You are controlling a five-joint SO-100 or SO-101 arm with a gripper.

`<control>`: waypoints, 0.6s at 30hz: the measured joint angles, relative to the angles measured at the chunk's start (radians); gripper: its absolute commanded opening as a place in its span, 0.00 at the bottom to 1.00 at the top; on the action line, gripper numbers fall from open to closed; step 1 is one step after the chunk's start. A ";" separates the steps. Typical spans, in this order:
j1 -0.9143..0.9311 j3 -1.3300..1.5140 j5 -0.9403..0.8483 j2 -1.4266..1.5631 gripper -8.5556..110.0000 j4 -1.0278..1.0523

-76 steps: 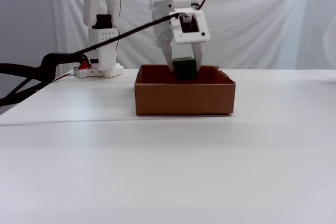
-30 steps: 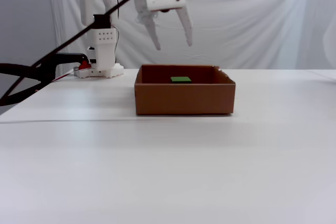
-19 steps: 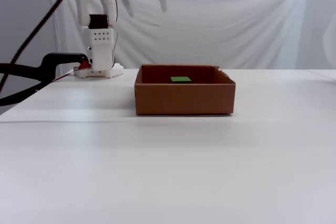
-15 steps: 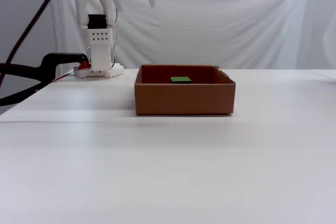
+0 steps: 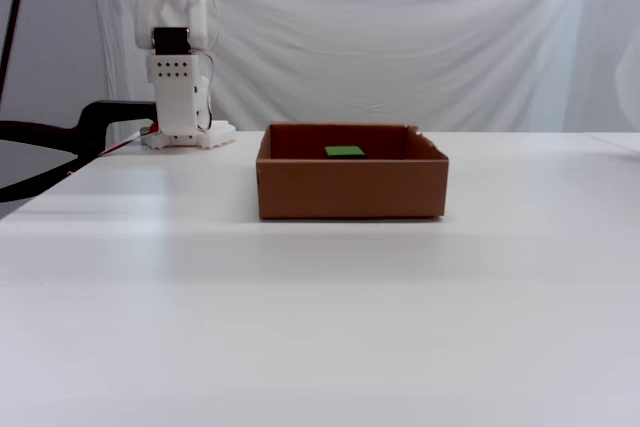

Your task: Grasp a green cube and put it in a box.

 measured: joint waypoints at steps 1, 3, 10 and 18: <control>0.015 0.172 -0.003 0.118 0.27 -0.064; 0.037 0.313 -0.006 0.229 0.26 -0.107; 0.063 0.724 -0.040 0.577 0.26 -0.186; 0.061 1.009 -0.058 0.865 0.25 -0.206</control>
